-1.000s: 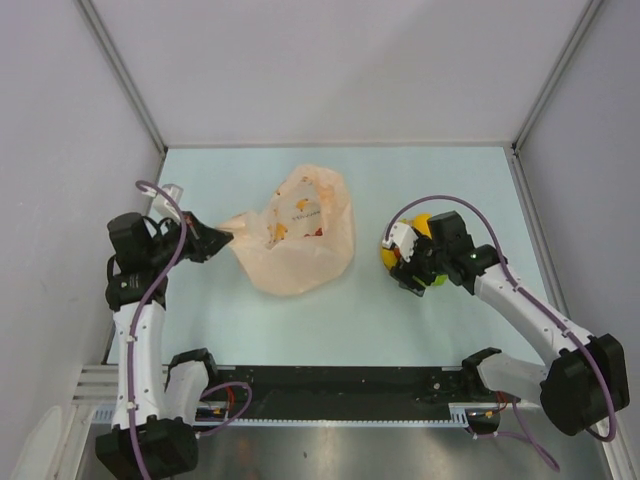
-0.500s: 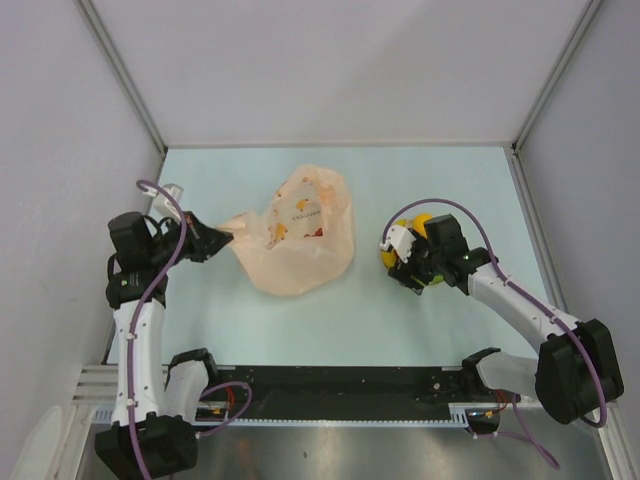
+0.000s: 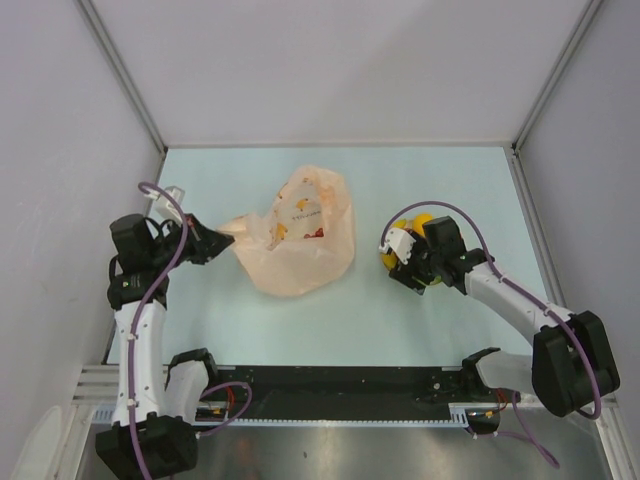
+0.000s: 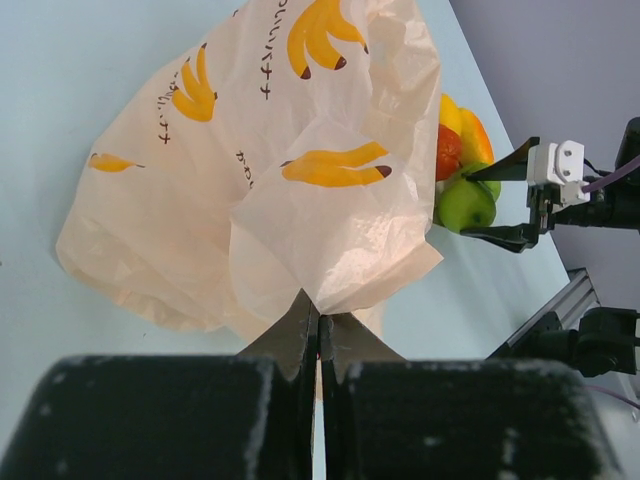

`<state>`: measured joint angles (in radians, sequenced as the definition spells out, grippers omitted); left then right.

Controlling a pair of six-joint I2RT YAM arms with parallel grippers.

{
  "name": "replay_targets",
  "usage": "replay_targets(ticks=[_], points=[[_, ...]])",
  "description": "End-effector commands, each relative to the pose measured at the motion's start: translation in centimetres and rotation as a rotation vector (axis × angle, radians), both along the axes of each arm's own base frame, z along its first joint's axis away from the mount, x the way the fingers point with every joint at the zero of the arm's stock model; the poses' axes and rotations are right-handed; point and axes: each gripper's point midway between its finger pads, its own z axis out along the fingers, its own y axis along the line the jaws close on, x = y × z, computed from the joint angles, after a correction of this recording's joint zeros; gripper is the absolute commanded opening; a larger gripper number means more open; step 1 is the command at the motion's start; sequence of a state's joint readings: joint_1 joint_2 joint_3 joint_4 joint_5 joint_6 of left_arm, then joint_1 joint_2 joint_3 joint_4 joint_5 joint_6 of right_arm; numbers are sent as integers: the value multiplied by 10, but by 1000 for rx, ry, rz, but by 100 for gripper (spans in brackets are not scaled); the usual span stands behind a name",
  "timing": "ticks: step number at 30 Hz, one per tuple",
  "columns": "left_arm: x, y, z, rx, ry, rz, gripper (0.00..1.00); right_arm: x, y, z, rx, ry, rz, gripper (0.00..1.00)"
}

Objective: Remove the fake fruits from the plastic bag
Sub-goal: Place the fake fruit on the plate.

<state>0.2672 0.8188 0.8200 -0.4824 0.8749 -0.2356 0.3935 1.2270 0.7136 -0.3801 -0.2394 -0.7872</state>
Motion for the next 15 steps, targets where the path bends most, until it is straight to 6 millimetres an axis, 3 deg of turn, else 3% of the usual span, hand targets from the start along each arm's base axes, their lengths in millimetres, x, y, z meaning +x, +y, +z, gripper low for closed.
replay_targets(ticks=[1,9,13,15], points=[[-1,1,2,7,-27,-2,0,11,-2,3,-7,-45,-16,51],[0,0,1,-10,-24,-1,0,11,-8,8,-18,-62,-46,62],[1,0,-1,-21,-14,1,0,9,-8,14,-7,-68,-54,86],[0,-1,-1,-26,-13,-2,0,8,-8,16,-7,-71,-61,87]])
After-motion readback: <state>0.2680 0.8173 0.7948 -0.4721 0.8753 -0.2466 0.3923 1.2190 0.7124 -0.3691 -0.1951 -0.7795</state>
